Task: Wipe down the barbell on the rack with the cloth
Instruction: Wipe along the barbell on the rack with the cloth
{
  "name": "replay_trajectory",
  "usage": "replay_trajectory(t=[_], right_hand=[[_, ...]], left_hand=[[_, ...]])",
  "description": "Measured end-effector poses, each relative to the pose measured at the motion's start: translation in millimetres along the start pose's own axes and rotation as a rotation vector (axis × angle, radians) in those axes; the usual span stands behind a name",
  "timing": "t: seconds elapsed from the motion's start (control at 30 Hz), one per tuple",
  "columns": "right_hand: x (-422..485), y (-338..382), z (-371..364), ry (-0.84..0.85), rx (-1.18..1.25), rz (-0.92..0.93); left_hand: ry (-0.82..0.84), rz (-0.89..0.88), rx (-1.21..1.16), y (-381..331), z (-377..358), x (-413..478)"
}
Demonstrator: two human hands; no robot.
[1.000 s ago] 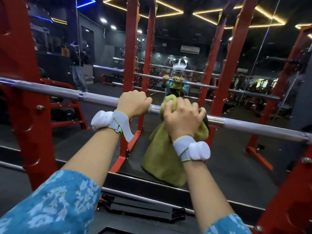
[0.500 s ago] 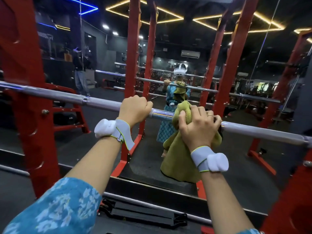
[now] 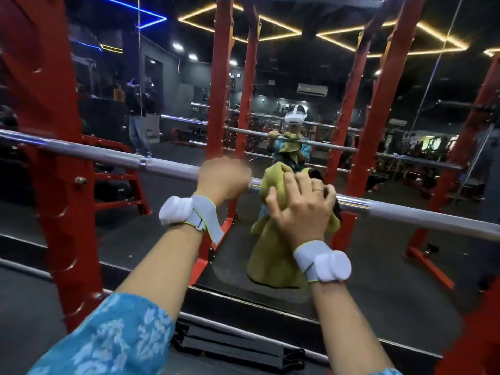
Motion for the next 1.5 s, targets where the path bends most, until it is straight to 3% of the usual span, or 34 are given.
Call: replay_trajectory(t=[0.2,0.37,0.5,0.63,0.8,0.9,1.0,1.1,1.23,1.37,1.5], right_hand=[[11.6,5.2,-2.2,0.048,-0.057,-0.2],[7.5,38.8,-10.8,0.068,0.011,-0.03],[-11.5,11.4,-6.9,-0.006,0.024,0.174],[-12.7,-22.2,4.4,-0.066,-0.054,0.054],[11.4,0.7,3.6,0.008,-0.039,-0.272],[13.3,27.3,-2.6,0.081,0.012,-0.176],[-0.4,31.3,-5.1,0.093,0.044,-0.016],[-13.0,9.6,-4.8,0.044,0.036,0.088],[-13.3,-17.5,4.0,-0.039,-0.037,-0.046],[15.0,-4.7,1.7,0.073,-0.039,-0.291],[15.3,34.2,-7.0,0.198,0.029,-0.14]], left_hand=[[0.119,-0.037,0.015,1.5,-2.9,9.1],[0.118,-0.057,0.025,2.7,-4.2,9.7],[0.083,-0.045,0.015,3.4,-5.0,7.8],[0.071,-0.017,0.007,2.2,-3.9,5.1],[-0.157,0.049,-0.073,-0.7,-3.4,-7.2],[-0.387,0.02,-0.076,2.5,-10.8,-24.5],[-0.43,-0.025,-0.038,3.2,-16.3,-29.8],[-0.374,-0.026,-0.005,5.1,-15.9,-19.6],[-0.207,-0.036,-0.04,2.1,-4.9,-13.4],[0.006,0.032,-0.005,1.7,-0.2,3.4],[0.003,0.012,0.019,1.3,-3.3,2.8]])
Point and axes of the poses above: each hand's wrist, its own x-axis towards the middle knuckle, its own z-axis out of the back of the hand, y = z × x, the point moved 3 cm from there along x, towards the middle knuckle, and after that the axes turned 9 degrees about -y, right-handed, at the moved point
